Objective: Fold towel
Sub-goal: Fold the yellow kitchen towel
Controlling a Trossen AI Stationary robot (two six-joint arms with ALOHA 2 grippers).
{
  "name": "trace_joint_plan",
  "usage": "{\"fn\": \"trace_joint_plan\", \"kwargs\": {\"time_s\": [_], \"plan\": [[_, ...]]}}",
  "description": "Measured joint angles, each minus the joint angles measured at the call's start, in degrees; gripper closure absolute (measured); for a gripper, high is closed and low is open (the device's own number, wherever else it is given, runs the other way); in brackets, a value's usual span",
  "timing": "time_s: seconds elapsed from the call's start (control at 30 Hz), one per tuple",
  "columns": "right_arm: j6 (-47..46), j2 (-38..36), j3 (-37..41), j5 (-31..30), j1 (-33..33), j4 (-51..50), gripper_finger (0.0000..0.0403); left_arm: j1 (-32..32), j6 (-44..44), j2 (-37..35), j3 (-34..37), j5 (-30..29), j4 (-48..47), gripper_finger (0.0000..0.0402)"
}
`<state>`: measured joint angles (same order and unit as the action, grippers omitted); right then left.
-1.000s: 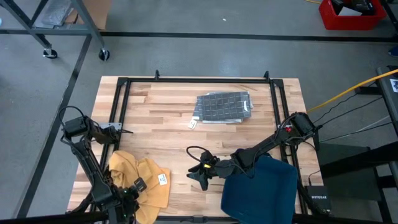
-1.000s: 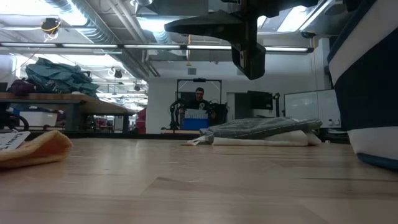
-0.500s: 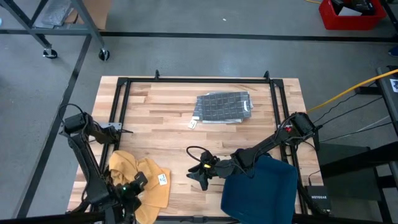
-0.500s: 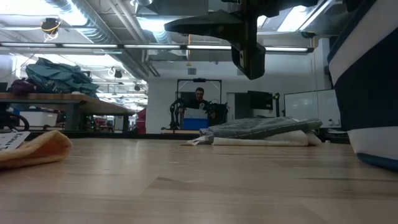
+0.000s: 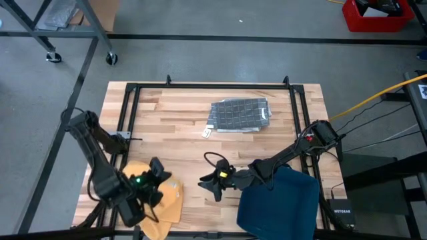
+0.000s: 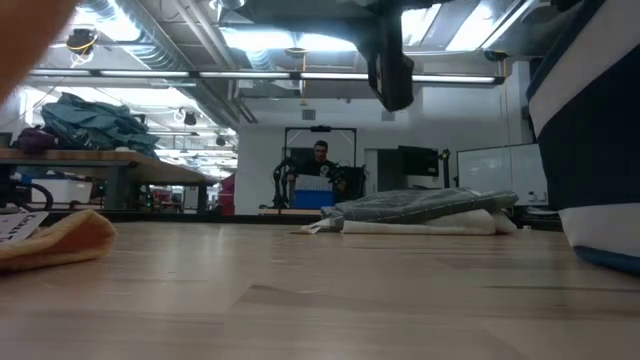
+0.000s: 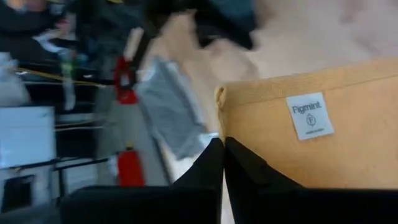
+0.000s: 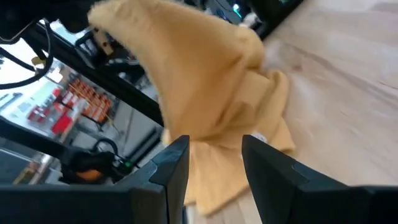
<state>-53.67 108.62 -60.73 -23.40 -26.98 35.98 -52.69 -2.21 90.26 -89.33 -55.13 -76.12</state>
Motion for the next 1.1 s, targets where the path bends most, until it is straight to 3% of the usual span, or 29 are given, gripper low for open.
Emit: {"fn": "trace_joint_plan", "kwargs": {"time_s": [0.27,0.57,0.87,1.1], "plan": [[0.0,0.0,0.0,-0.7,0.0,0.9,0.0251,6.0,12.1,-3.3,-4.1,-11.2,0.0,0.0402],[0.7,0.0,0.0,-7.5,0.0,-0.2,0.0251,12.0,18.6,-7.1,-7.5,-20.6,0.3,0.0401],[7.6,0.0,0.0,-1.0,0.0,-0.2,0.0251,16.7,19.2,-9.2,-7.5,-21.2,0.2,0.0401],[7.2,0.0,0.0,2.5,-0.1,-1.5,0.0251,19.2,22.2,-9.2,-7.5,-21.2,0.2,0.0401]]}}
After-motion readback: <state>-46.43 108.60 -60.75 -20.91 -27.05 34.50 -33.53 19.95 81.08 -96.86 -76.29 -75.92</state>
